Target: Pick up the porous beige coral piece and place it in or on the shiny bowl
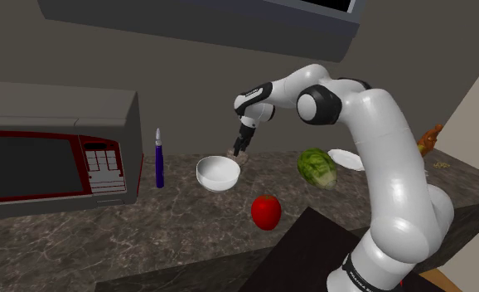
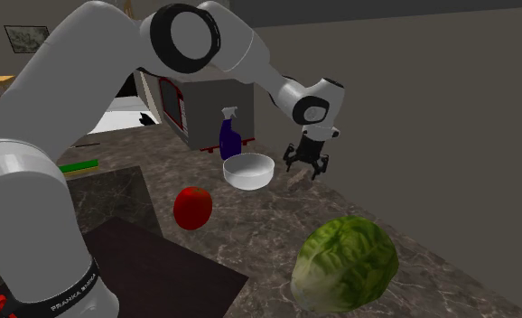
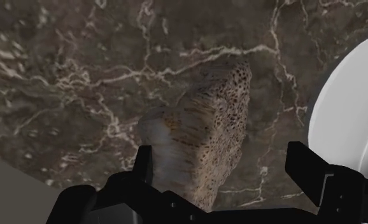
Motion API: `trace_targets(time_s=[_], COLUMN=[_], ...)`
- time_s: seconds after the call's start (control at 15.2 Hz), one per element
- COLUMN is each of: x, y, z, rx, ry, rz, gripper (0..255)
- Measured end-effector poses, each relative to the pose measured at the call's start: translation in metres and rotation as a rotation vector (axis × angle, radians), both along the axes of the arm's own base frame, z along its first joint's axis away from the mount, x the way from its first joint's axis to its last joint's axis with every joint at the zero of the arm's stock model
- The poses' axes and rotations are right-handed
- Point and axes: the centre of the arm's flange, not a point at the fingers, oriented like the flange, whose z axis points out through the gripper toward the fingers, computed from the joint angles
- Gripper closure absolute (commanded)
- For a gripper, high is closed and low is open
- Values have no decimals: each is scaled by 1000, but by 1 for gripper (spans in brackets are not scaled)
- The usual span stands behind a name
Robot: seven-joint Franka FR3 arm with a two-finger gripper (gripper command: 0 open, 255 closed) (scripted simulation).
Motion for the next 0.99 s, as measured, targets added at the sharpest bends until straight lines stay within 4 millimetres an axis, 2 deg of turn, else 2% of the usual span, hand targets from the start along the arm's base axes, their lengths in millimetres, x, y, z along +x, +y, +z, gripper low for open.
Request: trace_targets(time_s=[0.13, 0.2, 0.33, 0.46, 0.59, 0.79, 0.99], x=[0, 0, 2, 1, 5, 10, 5], y=[-1, -1, -11, -8, 4, 3, 1], z=[-1, -2, 5, 5, 11, 13, 13], rx=[0, -1, -31, -28, -14, -7, -1], ry=[2, 1, -31, -27, -23, -15, -12], rz=[-1, -1, -16, -16, -5, -3, 1], gripper=[0, 255, 255, 255, 255, 255, 255])
